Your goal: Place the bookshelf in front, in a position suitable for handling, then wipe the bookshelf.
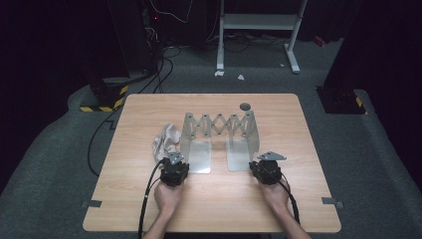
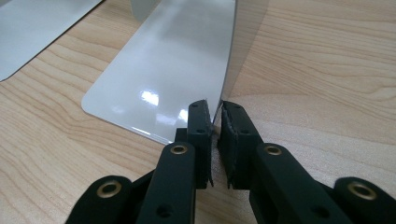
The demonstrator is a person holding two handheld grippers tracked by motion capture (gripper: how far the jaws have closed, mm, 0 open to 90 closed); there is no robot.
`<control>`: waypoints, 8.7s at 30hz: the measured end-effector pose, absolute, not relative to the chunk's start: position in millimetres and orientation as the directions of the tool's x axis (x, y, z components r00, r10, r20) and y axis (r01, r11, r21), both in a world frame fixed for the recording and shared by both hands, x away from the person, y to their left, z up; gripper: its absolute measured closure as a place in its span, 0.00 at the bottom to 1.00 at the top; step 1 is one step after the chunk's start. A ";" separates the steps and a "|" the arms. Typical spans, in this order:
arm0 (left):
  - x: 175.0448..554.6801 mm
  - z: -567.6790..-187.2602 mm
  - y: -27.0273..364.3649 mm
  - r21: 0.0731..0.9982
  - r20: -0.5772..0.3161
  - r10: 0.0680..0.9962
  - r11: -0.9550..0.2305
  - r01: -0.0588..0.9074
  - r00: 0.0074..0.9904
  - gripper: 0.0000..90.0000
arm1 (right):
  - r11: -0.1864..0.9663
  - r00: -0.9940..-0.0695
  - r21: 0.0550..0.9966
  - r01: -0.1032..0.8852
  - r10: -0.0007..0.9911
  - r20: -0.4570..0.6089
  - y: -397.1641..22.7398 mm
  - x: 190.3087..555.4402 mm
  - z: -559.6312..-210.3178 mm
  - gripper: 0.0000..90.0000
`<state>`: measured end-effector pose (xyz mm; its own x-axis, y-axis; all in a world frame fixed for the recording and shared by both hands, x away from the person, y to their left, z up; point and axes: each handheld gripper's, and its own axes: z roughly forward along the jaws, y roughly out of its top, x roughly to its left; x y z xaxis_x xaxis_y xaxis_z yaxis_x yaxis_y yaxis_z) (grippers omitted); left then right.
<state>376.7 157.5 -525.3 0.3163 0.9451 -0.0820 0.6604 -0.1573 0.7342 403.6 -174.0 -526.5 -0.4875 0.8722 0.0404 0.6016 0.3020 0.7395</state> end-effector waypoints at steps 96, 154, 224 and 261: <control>446.0 -511.3 216.5 0.678 -0.102 0.918 -0.218 0.702 0.384 0.91 | 0.319 -0.471 0.740 0.593 0.882 -0.003 -164.8 422.3 -528.1 0.48; 409.7 -446.4 207.2 0.772 -0.224 0.833 -0.165 0.614 0.506 0.91 | 0.324 -0.478 0.738 0.592 0.878 -0.002 -164.3 422.1 -528.1 0.46; 418.9 -377.8 203.5 0.839 -0.229 0.828 -0.098 0.535 0.512 0.91 | 0.324 -0.477 0.738 0.592 0.879 -0.003 -164.3 422.0 -528.2 0.45; 442.0 -402.9 197.2 0.812 -0.176 0.868 -0.138 0.567 0.464 0.91 | 0.327 -0.481 0.739 0.589 0.876 -0.004 -164.0 421.7 -528.2 0.47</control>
<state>442.0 197.2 -402.9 0.4638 0.8683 -0.1761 0.5672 -0.1383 0.8119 421.7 -164.0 -528.2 -0.4814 0.8765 -0.0041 0.5890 0.3270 0.7390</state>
